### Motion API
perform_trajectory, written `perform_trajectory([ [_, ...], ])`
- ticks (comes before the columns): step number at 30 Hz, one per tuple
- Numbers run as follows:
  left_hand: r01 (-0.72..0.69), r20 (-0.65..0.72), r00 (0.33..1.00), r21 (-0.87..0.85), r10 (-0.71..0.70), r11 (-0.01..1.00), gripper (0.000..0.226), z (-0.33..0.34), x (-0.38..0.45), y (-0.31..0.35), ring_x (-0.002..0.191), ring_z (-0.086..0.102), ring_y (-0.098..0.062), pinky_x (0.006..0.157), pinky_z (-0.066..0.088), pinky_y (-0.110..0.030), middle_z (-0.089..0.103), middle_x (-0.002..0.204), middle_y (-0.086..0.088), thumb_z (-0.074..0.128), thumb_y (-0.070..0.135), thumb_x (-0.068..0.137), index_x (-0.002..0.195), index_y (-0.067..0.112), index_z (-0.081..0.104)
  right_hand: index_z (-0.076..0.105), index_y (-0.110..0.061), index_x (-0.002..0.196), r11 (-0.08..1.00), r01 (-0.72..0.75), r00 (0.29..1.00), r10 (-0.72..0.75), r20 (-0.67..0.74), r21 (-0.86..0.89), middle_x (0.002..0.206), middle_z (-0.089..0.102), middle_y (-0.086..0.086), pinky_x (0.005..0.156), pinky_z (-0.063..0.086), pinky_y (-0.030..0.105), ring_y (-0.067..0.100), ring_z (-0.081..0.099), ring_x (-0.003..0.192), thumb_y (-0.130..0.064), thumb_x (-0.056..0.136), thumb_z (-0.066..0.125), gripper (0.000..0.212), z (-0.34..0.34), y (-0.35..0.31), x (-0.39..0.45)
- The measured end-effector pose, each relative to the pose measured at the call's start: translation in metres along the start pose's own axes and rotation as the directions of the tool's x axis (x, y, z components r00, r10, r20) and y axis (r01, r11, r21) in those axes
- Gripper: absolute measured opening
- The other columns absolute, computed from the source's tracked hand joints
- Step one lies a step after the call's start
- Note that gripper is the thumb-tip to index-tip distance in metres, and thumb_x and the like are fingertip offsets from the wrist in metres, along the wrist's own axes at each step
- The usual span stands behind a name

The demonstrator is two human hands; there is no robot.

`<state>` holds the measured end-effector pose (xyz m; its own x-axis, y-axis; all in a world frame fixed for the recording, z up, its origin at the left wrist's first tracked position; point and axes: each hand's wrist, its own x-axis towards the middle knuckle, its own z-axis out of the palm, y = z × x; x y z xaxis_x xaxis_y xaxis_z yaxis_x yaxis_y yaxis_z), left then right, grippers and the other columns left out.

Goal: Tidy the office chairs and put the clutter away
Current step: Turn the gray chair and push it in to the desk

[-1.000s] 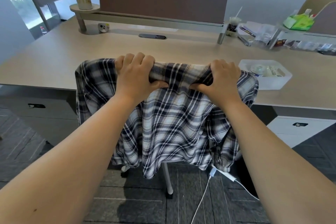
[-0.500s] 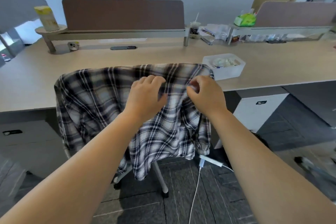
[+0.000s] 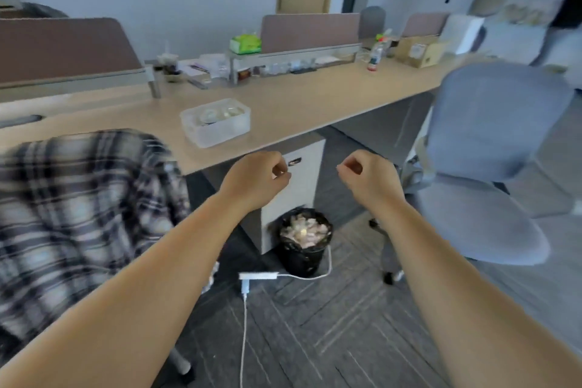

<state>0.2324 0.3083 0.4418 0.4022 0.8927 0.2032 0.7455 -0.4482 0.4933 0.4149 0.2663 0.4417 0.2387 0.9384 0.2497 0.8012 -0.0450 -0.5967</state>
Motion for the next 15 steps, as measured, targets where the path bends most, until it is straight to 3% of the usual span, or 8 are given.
perform_trajectory([
  [5, -0.069, 0.023, 0.997, -0.064, 0.07, 0.996, 0.02, 0.071, 0.057, 0.097, 0.096, 0.059, -0.025, 0.079, 0.044, -0.033, 0.067, 0.104, -0.007, 0.053, 0.022, 0.086, 0.097, 0.009, 0.063, 0.062, -0.013, 0.079, 0.989, -0.144, 0.985, 0.141, -0.102, -0.028, 0.076, 0.058, 0.002, 0.066, 0.037, 0.027, 0.021, 0.052, 0.076, -0.026, 0.086, 0.053, 0.018, -0.082, 0.109, 0.014],
  [7, -0.102, 0.026, 0.994, -0.095, 0.105, 0.99, 0.02, 0.1, 0.077, 0.136, 0.095, 0.059, -0.024, 0.076, 0.041, -0.03, 0.067, 0.103, -0.007, 0.053, 0.022, 0.087, 0.097, 0.009, 0.063, 0.05, -0.02, 0.061, 0.981, -0.19, 0.974, 0.182, -0.137, -0.044, 0.071, 0.055, 0.002, 0.062, 0.033, 0.027, 0.022, 0.049, 0.074, -0.025, 0.086, 0.052, 0.025, -0.113, 0.148, 0.016],
  [9, -0.14, 0.045, 0.988, -0.12, 0.146, 0.983, 0.018, 0.128, 0.095, 0.173, 0.095, 0.059, -0.023, 0.076, 0.041, -0.029, 0.066, 0.103, -0.006, 0.053, 0.023, 0.087, 0.096, 0.011, 0.063, 0.043, -0.021, 0.056, 0.968, -0.245, 0.957, 0.232, -0.176, -0.056, 0.067, 0.055, 0.003, 0.056, 0.031, 0.028, 0.027, 0.051, 0.074, -0.022, 0.085, 0.052, 0.031, -0.142, 0.186, 0.014],
  [12, -0.19, 0.108, 0.972, -0.151, 0.207, 0.97, 0.018, 0.166, 0.118, 0.225, 0.095, 0.06, -0.023, 0.08, 0.045, -0.033, 0.066, 0.101, -0.005, 0.052, 0.023, 0.087, 0.096, 0.011, 0.064, 0.058, -0.005, 0.074, 0.941, -0.336, 0.92, 0.316, -0.233, -0.049, 0.078, 0.063, 0.013, 0.063, 0.04, 0.036, 0.033, 0.057, 0.083, -0.021, 0.084, 0.051, 0.02, -0.179, 0.237, 0.008],
  [15, -0.245, 0.143, 0.952, -0.176, 0.271, 0.953, 0.019, 0.2, 0.144, 0.271, 0.094, 0.06, -0.024, 0.08, 0.047, -0.035, 0.066, 0.1, -0.005, 0.052, 0.022, 0.087, 0.096, 0.011, 0.063, 0.063, -0.003, 0.086, 0.907, -0.421, 0.876, 0.4, -0.27, -0.023, 0.08, 0.063, 0.01, 0.069, 0.045, 0.038, 0.031, 0.058, 0.084, -0.022, 0.084, 0.051, 0.022, -0.21, 0.283, 0.006],
])
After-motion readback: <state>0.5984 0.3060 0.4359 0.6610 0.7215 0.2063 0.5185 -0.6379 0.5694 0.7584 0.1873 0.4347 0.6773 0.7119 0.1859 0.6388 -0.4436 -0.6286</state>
